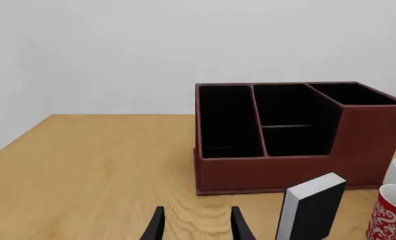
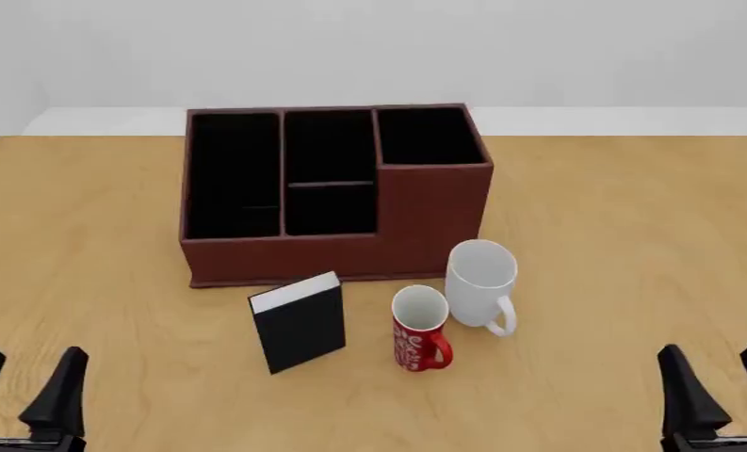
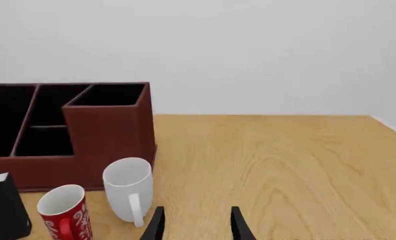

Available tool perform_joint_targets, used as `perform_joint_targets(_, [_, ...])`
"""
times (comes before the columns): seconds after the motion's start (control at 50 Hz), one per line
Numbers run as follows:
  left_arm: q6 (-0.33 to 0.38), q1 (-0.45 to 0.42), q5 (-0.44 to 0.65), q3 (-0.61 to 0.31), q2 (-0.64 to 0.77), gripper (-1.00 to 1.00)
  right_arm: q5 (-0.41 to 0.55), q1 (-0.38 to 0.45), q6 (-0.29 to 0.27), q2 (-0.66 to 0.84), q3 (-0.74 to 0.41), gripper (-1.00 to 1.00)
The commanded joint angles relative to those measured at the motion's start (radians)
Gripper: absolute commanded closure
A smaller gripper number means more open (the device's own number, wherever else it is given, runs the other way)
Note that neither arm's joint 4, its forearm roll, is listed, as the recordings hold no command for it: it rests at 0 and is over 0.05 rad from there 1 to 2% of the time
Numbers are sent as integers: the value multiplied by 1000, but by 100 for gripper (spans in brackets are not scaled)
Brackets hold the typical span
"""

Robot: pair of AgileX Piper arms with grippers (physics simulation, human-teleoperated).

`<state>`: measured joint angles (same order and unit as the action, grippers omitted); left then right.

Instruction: Pick up the red mug and place it to the right of the caddy.

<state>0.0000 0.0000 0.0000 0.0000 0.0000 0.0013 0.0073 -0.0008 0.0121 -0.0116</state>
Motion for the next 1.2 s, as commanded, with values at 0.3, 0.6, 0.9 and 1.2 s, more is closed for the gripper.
perform_joint_targets(0.3, [0,0,0,0,0,-100,-129,13,3,260,-62,-100])
perform_joint_targets(0.6, [0,0,0,0,0,-100,110,103,-136,385,-397,-100])
perform_joint_targets(0.9, [0,0,0,0,0,-100,156,333,25,639,-547,-100])
perform_joint_targets(1.2, [0,0,0,0,0,-100,80,473,14,832,-549,-100])
